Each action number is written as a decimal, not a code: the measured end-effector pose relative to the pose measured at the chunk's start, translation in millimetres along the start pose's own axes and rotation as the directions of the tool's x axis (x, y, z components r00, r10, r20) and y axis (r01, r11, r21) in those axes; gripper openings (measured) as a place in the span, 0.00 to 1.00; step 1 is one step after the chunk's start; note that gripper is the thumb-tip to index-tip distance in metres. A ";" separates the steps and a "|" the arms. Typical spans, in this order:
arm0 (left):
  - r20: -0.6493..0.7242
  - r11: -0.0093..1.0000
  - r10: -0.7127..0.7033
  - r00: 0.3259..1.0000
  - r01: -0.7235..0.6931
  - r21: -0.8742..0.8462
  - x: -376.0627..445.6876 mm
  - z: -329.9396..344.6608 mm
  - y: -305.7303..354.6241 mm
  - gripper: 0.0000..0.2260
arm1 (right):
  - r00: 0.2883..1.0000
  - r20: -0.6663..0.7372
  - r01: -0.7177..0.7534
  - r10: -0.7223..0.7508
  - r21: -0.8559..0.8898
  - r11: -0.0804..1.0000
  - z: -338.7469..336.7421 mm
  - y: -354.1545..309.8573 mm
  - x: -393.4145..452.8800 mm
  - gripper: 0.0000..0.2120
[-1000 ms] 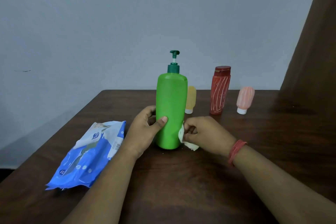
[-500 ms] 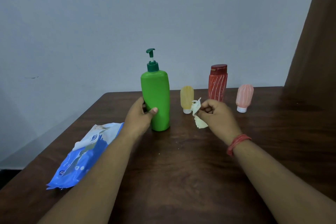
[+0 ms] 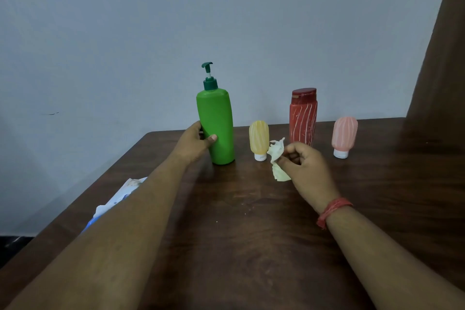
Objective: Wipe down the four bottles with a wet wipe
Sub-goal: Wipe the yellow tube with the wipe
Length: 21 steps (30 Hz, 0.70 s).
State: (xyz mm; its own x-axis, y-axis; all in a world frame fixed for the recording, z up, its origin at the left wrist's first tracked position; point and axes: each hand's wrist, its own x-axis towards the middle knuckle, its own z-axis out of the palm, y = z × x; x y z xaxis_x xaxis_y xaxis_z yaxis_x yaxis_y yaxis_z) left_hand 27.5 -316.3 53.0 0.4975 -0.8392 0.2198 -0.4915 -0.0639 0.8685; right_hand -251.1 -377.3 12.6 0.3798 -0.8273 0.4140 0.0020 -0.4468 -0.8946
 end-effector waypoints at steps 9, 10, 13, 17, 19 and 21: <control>0.047 0.998 -0.065 0.997 0.065 -0.003 -4.2 -9.1 1.2 0.23 | 0.999 0.030 0.011 -0.010 -0.018 1.000 0.2 -1.0 -4.2 0.02; 0.044 0.996 -0.086 0.995 0.087 -0.027 -7.8 -9.5 2.2 0.24 | 1.000 0.026 0.012 -0.012 -0.013 1.000 0.0 -1.2 -4.5 0.02; -0.114 0.992 -0.117 0.987 0.111 -0.060 -26.8 -4.9 12.5 0.22 | 1.000 -0.017 0.021 -0.021 0.014 1.000 -0.8 -2.1 -3.9 0.02; -0.469 0.994 -0.074 0.880 0.103 0.035 -70.6 19.4 22.4 0.09 | 0.991 -0.137 0.005 0.002 0.049 0.999 -4.1 -3.0 -0.8 0.02; -0.333 0.990 -0.002 0.943 0.048 0.129 -94.0 45.1 24.2 0.08 | 0.978 -0.208 -0.003 0.017 0.067 0.998 -6.2 -3.0 0.5 0.02; -0.142 0.977 0.021 0.990 0.010 0.212 -107.8 72.7 25.1 0.11 | 0.959 -0.281 -0.006 0.036 0.106 0.994 -9.1 -4.4 1.0 0.02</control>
State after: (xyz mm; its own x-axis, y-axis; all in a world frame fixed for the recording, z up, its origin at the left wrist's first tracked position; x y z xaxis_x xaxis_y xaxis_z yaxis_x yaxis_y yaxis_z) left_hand -90.5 -266.8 18.7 0.5839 -0.7550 0.2985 -0.6266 -0.1853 0.7570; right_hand -259.1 -379.3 18.5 0.1045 -0.9051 0.4121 0.0974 -0.4030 -0.9100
